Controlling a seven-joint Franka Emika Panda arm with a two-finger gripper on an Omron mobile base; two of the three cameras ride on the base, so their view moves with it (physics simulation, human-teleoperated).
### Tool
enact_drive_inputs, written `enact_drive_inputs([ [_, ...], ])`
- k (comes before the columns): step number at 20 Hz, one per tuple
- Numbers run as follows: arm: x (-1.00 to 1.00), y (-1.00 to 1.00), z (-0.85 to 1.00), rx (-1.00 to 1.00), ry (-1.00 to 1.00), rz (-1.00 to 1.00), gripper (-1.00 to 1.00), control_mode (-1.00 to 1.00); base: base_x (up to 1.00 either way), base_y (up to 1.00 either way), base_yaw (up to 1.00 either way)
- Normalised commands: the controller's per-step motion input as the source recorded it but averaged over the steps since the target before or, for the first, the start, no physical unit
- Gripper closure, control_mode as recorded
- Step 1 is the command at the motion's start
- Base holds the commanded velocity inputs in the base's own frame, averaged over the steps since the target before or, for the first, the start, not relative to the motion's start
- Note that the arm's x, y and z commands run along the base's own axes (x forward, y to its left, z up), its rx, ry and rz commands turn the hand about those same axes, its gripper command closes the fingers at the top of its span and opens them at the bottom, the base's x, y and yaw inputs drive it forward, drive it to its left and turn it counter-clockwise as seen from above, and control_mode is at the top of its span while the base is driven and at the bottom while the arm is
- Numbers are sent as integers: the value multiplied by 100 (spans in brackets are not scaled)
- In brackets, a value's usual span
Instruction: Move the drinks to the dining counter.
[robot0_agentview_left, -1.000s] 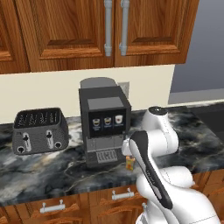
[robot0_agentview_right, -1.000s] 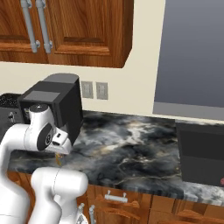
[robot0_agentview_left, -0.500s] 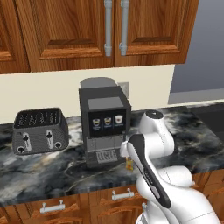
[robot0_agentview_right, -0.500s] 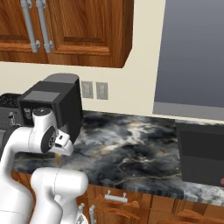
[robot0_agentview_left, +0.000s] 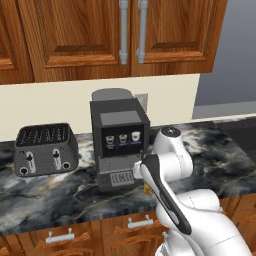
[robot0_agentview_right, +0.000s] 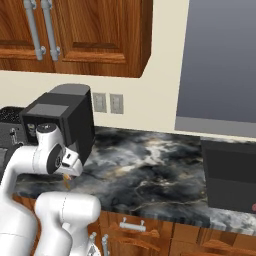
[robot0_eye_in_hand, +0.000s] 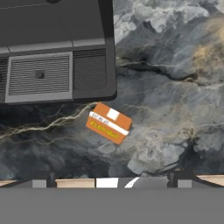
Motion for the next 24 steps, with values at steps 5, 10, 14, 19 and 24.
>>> enact_drive_inputs([
  [5,2,0,-3,0,-2,1,-100,-100,0,0,0],
  [10,5,0,-12,0,0,1,-100,-100,0,0,0],
  [14,8,0,-24,0,0,1,-100,-100,0,0,0],
  [19,12,0,-25,0,0,2,-100,-100,0,0,0],
  [24,14,0,-6,0,-3,3,-100,-100,0,0,0],
])
